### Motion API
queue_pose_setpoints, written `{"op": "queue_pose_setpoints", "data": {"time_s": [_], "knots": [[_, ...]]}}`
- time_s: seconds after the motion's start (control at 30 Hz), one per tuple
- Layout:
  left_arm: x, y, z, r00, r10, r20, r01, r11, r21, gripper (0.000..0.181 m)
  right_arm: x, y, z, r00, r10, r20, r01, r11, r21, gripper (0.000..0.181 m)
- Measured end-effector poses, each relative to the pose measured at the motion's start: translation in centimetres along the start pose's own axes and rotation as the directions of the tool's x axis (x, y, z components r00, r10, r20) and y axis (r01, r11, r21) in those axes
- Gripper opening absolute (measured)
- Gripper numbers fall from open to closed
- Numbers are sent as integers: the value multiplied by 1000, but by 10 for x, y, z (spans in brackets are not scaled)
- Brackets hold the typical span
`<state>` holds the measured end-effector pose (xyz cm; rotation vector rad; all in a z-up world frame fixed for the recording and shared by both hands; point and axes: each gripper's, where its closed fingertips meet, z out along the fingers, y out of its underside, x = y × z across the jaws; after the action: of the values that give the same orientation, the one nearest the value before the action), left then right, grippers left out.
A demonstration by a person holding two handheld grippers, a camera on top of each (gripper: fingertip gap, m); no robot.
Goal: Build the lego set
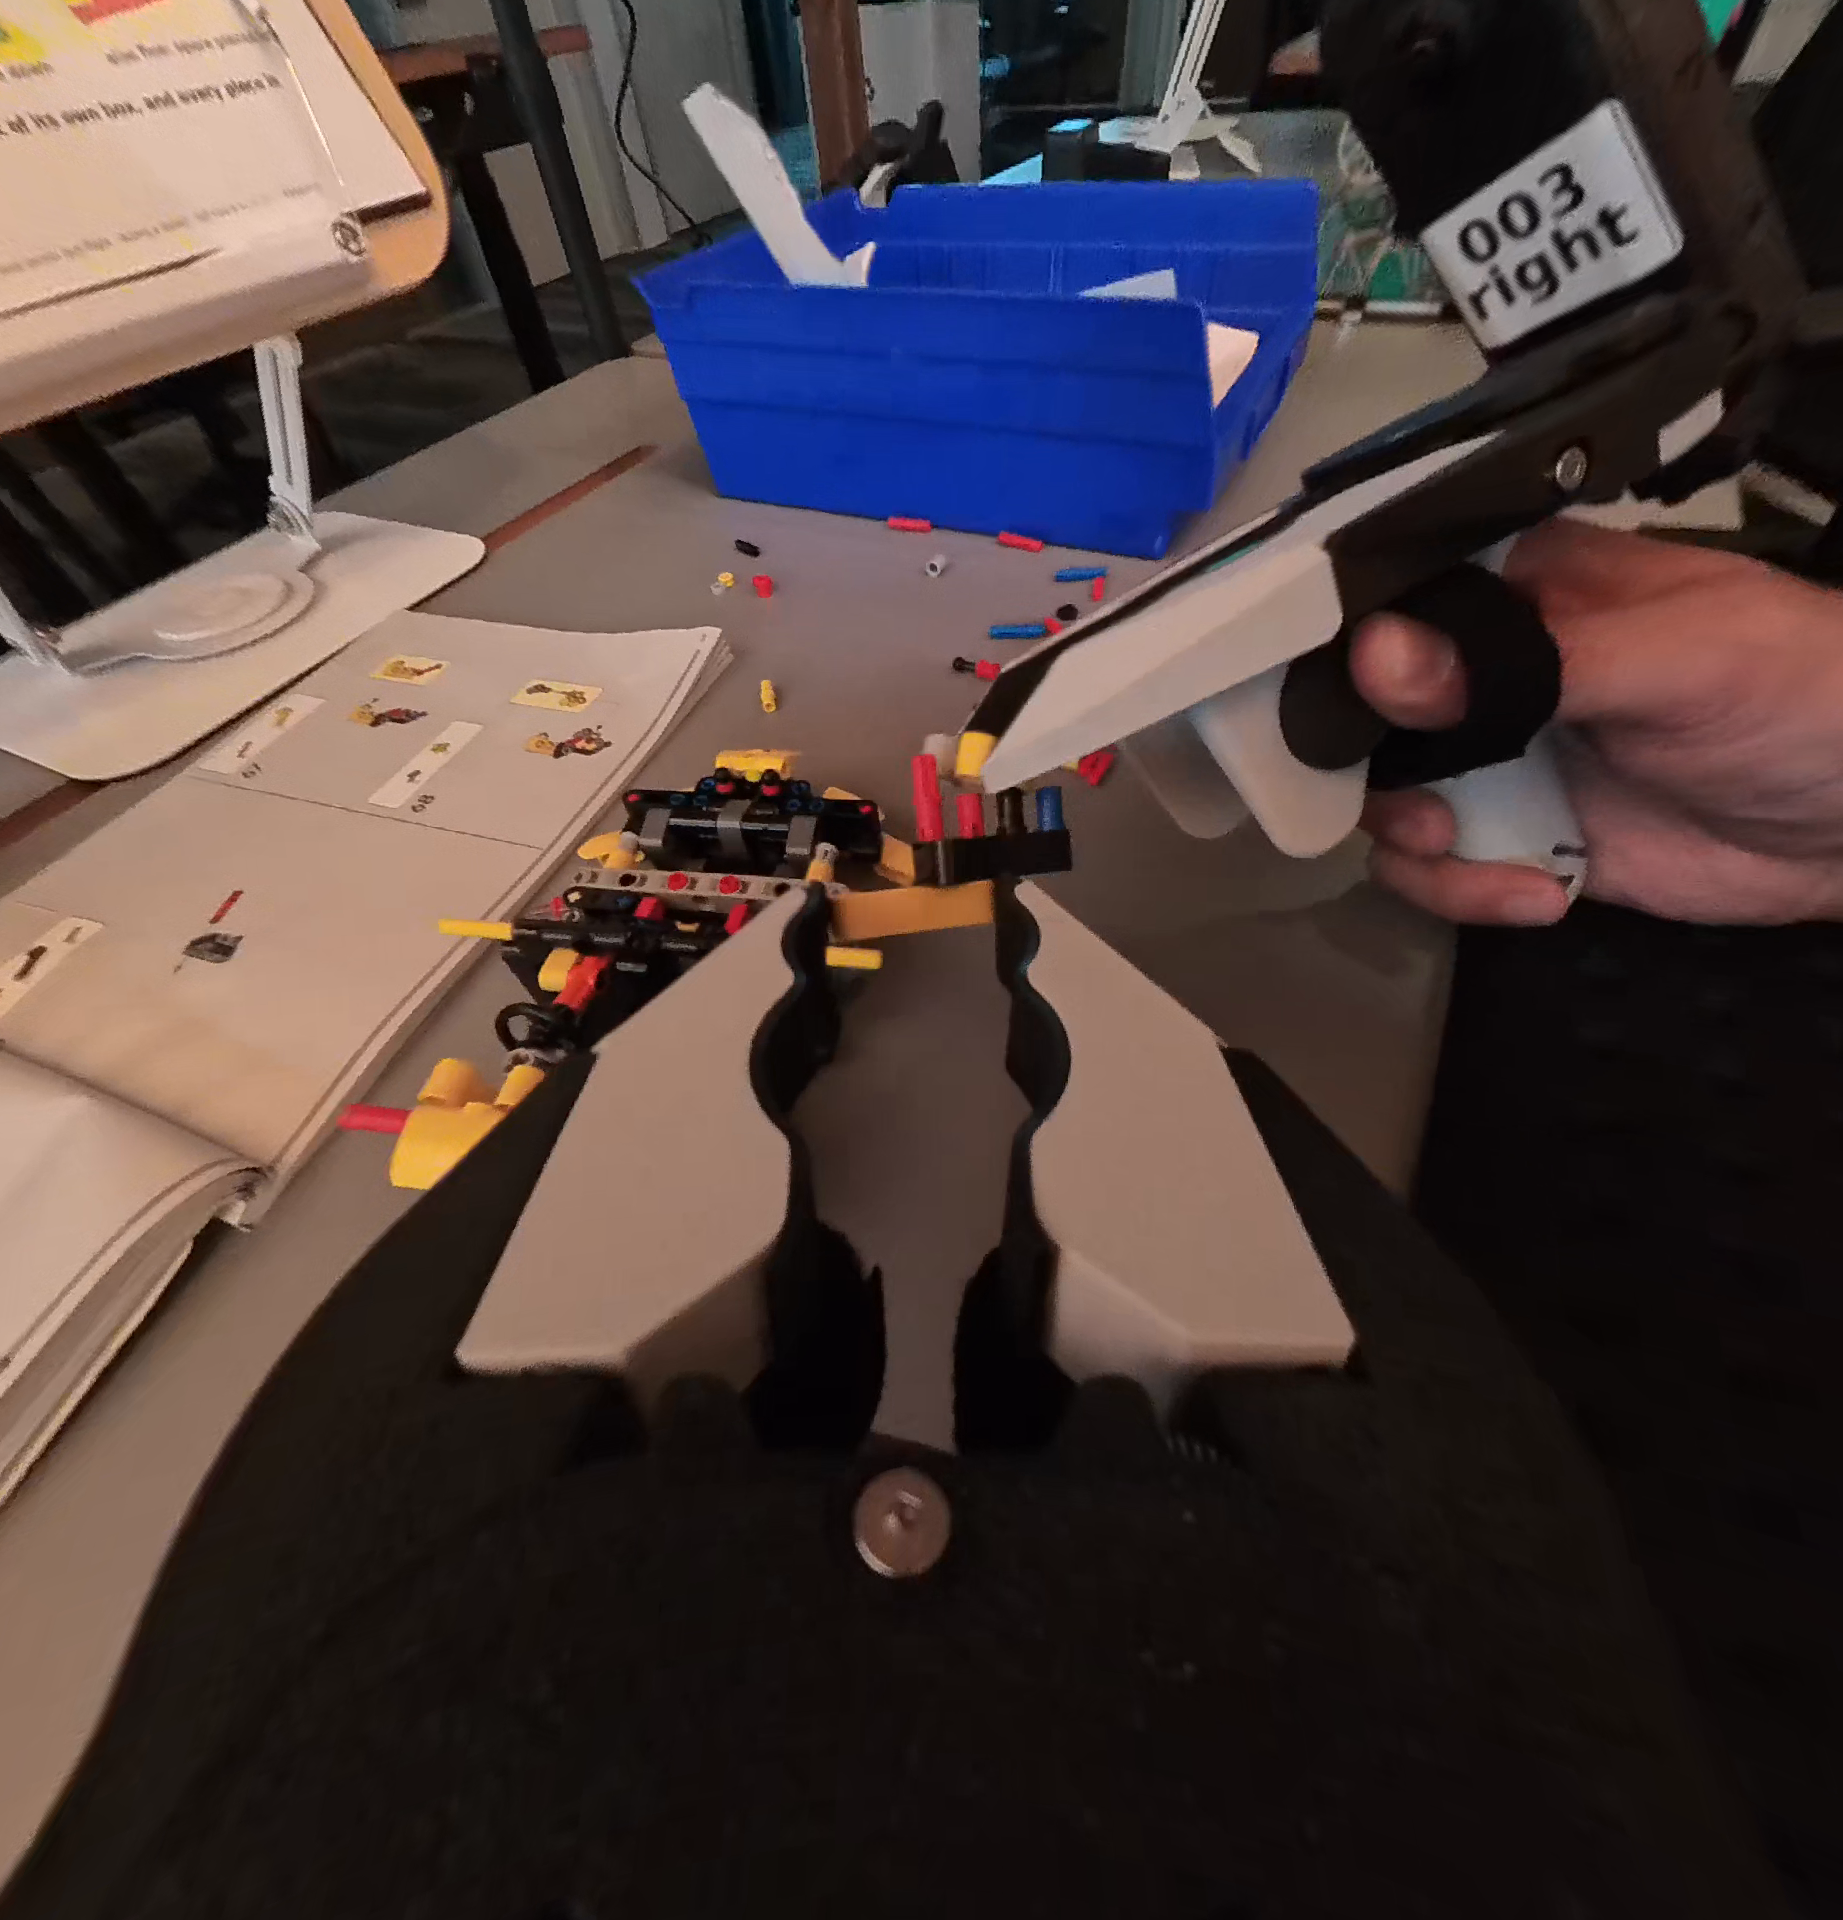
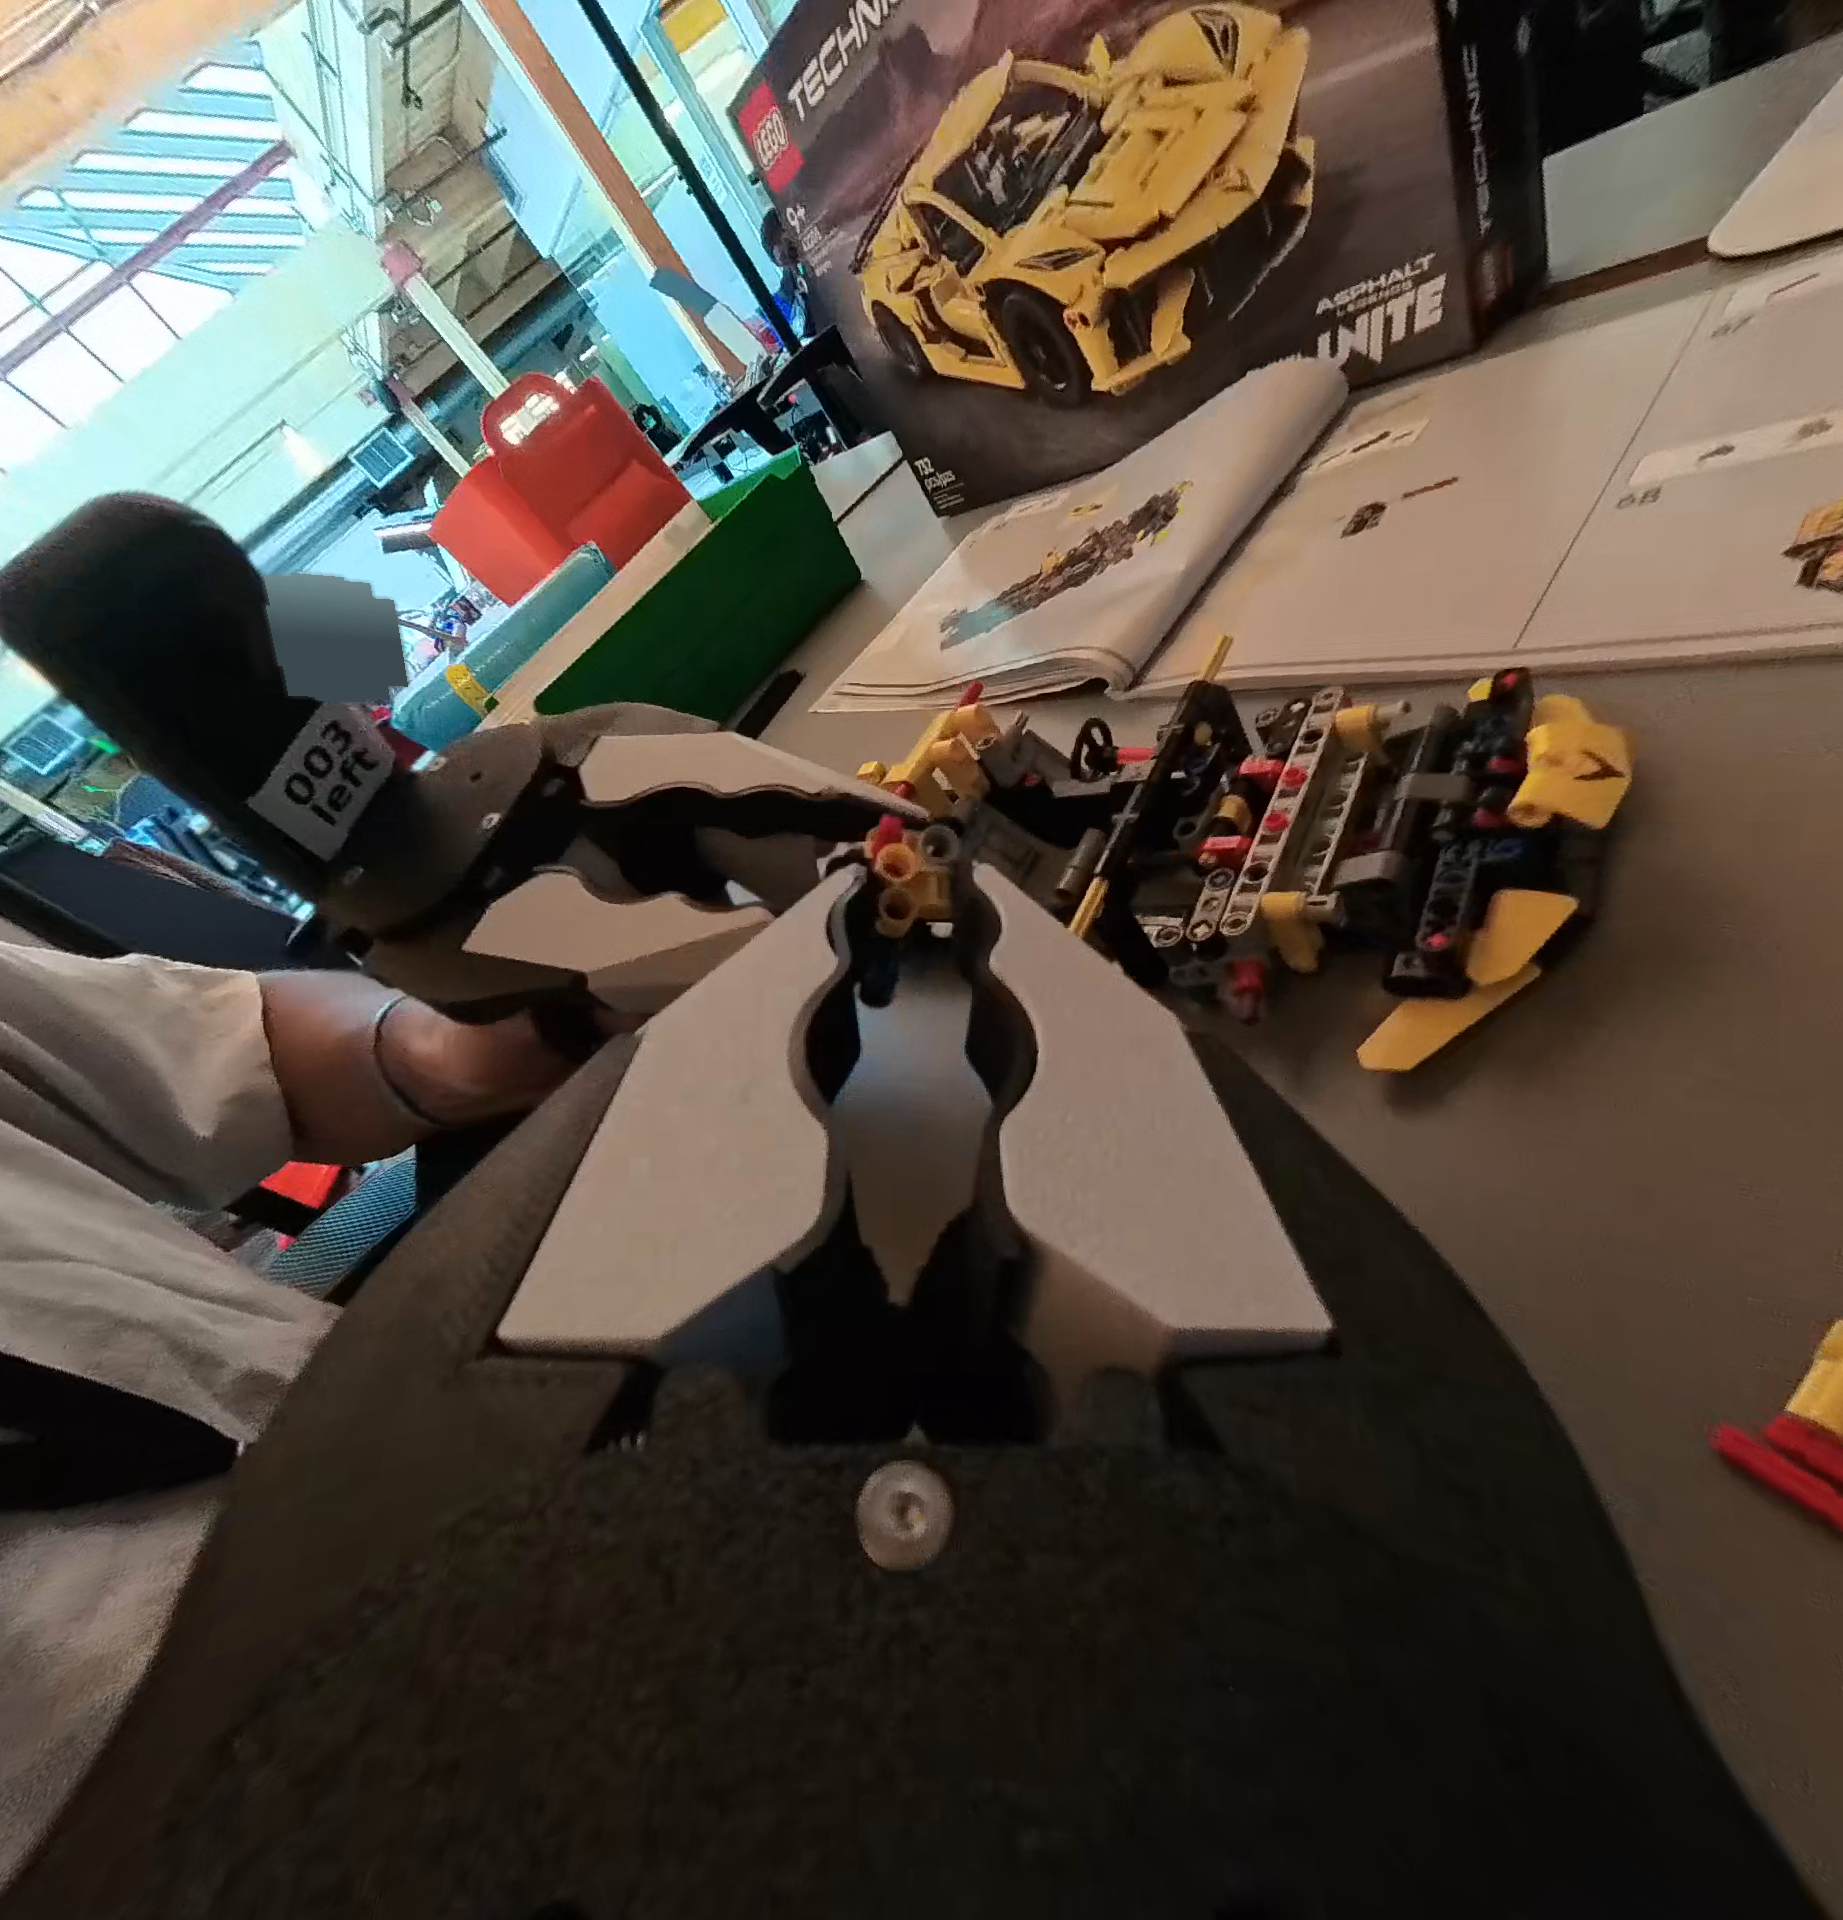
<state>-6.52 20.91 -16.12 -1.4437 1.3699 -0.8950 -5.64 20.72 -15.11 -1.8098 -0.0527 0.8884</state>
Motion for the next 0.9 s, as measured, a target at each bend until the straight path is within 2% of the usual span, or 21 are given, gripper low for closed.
{"op": "queue_pose_setpoints", "data": {"time_s": [0.2,0.47,0.6,0.7,0.77,0.9], "knots": [[1,1,-2,1000,26,-4,-26,1000,0,32,-2,6,2,994,88,60,-86,996,-31,14],[0,0,-4,995,96,27,-96,995,-11,31,-2,9,3,1000,14,17,-13,999,-43,14],[1,-2,-3,1000,21,0,-21,1000,10,31,-4,5,2,1000,-27,1,27,999,-19,14],[1,-2,-2,999,-39,-29,40,999,16,31,-5,4,2,999,23,35,-23,1000,-6,14],[0,-2,-1,999,-40,-26,40,999,15,31,-4,4,3,994,85,69,-85,996,-6,14],[0,1,-1,999,-32,-20,32,999,0,31,-1,7,4,999,38,17,-37,999,-26,14]]}}
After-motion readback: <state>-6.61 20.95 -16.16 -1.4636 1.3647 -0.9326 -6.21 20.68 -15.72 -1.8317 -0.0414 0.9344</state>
